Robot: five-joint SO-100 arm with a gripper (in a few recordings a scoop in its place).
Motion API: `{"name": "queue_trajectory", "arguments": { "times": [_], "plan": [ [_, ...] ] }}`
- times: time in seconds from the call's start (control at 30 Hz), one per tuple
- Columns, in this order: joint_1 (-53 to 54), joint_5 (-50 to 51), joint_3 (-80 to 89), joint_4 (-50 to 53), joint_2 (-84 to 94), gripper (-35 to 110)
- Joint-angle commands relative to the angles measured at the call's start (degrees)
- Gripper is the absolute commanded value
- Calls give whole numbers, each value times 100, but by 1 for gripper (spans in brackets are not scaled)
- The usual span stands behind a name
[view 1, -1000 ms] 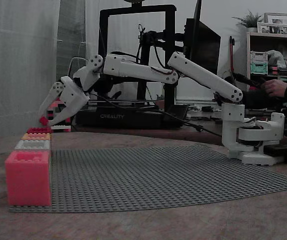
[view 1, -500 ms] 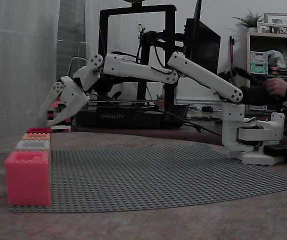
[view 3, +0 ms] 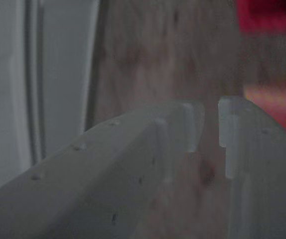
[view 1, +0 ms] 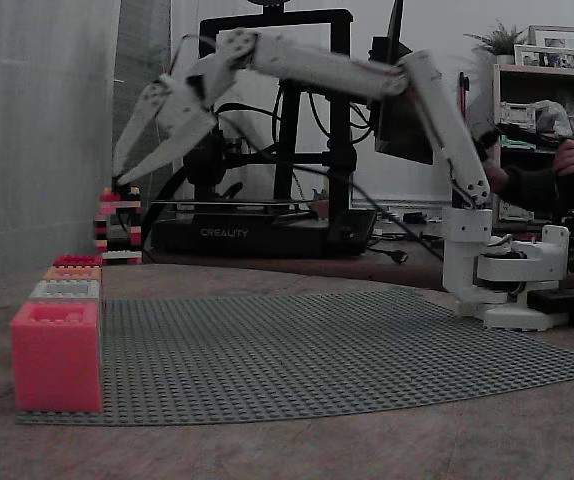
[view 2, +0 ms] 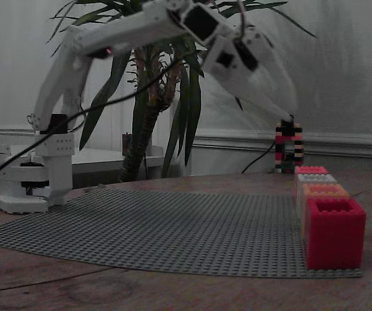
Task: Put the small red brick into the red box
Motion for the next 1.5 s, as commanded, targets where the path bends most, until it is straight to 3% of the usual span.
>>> {"name": "queue_trajectory", "arguments": {
  "times": [0.0,0.27,0.6,1.0,1.47],
  "plan": [
    [-475,-53,2646,-237,2364,0],
    [-1020,1028,6899,-264,5396,1],
    [-1020,1169,9097,1055,8736,0],
    [-984,1380,9870,1907,10582,0],
    [-1002,1362,9905,2109,10837,0]
  ]
}}
